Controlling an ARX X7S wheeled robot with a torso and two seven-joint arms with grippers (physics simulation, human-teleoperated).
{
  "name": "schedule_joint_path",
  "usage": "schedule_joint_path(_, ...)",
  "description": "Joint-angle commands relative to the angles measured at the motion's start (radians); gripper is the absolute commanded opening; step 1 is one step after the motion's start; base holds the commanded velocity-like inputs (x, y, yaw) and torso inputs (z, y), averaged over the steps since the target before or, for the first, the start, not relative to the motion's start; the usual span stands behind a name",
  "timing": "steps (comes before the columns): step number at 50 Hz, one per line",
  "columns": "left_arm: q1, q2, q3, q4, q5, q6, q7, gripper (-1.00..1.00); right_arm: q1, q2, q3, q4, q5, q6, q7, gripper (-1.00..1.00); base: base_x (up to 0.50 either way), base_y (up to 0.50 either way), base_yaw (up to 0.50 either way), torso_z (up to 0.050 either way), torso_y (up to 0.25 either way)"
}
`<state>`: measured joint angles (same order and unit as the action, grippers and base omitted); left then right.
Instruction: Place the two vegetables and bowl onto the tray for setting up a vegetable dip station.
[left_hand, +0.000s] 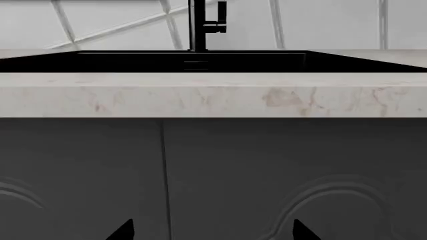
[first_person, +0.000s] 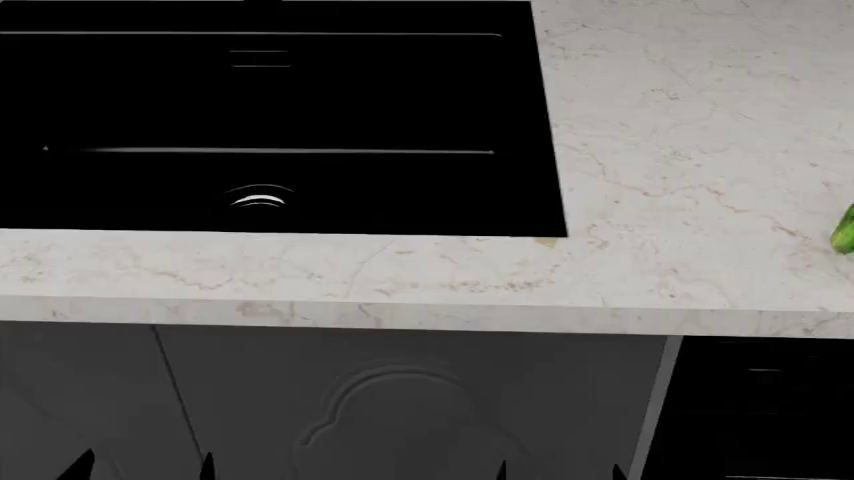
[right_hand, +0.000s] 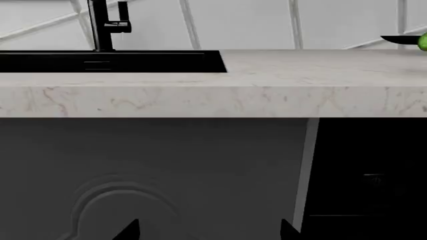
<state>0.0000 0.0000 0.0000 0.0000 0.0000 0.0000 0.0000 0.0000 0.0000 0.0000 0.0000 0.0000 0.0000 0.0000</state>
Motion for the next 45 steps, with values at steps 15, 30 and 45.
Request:
schedule_joint_path(15,-0.004,-0.054,0.071,-0.020,-0.049,0.040,-0.060,1.00,0.002,0.051,-0.060,0.010,0.069,-0.021,0.056,1.00,0.00,0.00,0.00,0.000,0.000)
schedule_joint_path(30,0.009,-0.077,0.086,0.012,-0.093,0.028,-0.077,1.00,0.001,0.071,-0.076,0.011,0.127,-0.032,0.060,1.00,0.00,-0.43,0.00,0.000,0.000)
schedule_joint_path(45,0.001,-0.092,0.104,-0.008,-0.105,0.042,-0.098,1.00,0.002,0.084,-0.088,0.014,0.148,-0.039,0.089,1.00,0.00,-0.50,0.00,0.000,0.000)
